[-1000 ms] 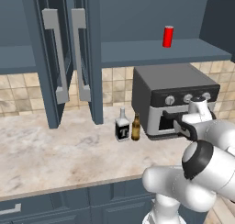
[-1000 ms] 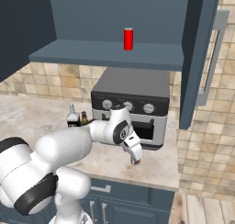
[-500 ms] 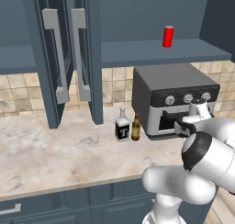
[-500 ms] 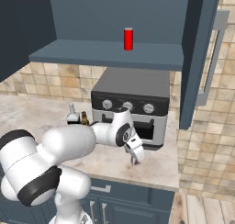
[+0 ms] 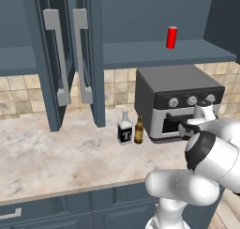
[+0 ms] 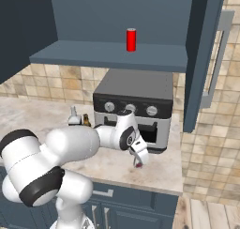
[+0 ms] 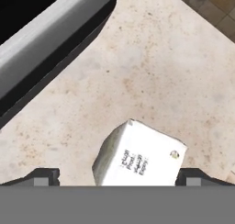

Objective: Sort all alcoholic drinks to one cabinet, and non-alcoholic drinks to the other.

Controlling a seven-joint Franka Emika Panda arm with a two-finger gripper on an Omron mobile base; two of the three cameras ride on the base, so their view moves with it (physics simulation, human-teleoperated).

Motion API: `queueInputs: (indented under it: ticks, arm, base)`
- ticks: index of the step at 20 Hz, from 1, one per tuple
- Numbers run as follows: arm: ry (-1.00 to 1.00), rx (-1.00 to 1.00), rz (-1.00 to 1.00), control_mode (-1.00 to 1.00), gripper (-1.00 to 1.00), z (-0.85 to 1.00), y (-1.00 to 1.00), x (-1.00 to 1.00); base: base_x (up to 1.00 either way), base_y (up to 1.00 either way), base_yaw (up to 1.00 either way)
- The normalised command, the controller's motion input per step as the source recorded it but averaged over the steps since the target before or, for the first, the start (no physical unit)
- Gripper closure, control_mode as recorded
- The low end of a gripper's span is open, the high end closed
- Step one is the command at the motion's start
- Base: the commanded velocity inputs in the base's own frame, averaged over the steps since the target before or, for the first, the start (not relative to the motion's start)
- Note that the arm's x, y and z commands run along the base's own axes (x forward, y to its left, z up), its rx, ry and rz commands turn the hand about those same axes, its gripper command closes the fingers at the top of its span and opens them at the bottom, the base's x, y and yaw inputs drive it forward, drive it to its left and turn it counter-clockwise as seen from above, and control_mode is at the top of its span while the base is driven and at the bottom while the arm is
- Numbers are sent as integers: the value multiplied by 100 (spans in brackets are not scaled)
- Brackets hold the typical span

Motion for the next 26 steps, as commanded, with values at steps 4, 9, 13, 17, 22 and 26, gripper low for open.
queueInputs:
  ticks: [4, 9, 13, 17, 22, 26]
  arm:
    - [-5, 0, 0, -100, -100, -12, 0, 0]
    - [-2, 0, 0, -100, 100, -17, 0, 1]
    - [-1, 0, 0, -100, 100, -16, 0, 1]
    - [-2, 0, 0, -100, 100, -8, 0, 0]
    - [-14, 0, 0, -100, 100, 38, 0, -28]
    - [-26, 0, 1, -100, 100, 95, 3, -58]
  base:
    - [0, 0, 0]
    - [0, 0, 0]
    - [0, 0, 0]
    - [0, 0, 0]
    - [0, 0, 0]
    - [0, 0, 0]
